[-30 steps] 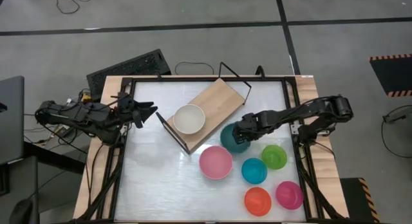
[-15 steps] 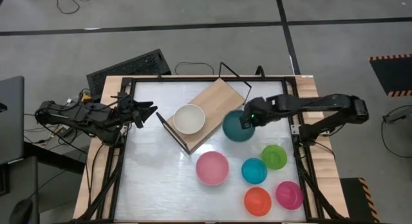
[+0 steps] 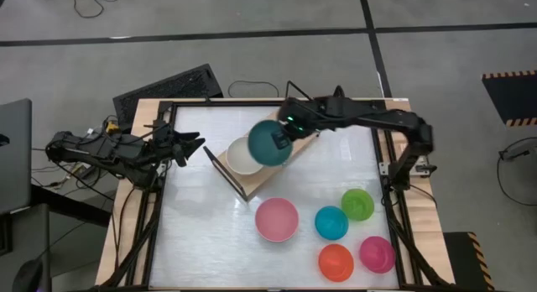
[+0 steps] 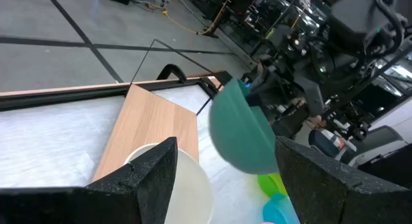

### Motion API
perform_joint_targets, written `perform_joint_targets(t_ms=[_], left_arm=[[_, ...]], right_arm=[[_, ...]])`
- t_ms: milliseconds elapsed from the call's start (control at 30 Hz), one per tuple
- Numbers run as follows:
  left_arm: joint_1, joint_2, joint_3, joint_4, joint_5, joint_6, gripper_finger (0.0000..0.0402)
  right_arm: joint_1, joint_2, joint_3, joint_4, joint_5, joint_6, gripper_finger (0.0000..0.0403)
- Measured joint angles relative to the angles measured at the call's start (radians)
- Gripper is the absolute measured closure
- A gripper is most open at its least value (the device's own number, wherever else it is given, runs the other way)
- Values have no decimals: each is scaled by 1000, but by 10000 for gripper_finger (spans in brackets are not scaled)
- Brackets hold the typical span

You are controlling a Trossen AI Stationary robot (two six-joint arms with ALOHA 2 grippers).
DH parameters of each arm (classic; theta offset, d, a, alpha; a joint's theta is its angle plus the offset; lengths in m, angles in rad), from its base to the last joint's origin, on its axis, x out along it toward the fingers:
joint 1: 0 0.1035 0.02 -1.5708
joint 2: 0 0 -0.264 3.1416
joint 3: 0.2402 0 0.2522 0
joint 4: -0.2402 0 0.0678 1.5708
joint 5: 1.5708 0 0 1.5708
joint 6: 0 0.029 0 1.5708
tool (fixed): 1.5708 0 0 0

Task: Place and stack bowls onto a shelf
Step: Stack the dark green bowl on top of the white bowl on the shelf

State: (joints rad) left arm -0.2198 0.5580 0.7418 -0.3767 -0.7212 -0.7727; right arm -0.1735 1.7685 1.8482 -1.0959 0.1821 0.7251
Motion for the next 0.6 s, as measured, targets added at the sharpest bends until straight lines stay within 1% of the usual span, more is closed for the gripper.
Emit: perform_joint_targets(t_ms=[133,233,367,500,600], left_arm=[[0,0,0,0,0,0,157],[0,0,0,-1,0,0,157],[0,0,0,-4,1,1,157],[0,0,0,-22,2,-1,157],[0,0,0,-32,2,-2,157]], right_arm=[[-16,119,149,-55,-20,-73,376],[-22,187,217,-64,-42,-108,376],[-27,249,248,-62,-93,-132,376],[-34,285,249,-59,-115,-143,376],[-40,308,249,-55,-154,-152,376]])
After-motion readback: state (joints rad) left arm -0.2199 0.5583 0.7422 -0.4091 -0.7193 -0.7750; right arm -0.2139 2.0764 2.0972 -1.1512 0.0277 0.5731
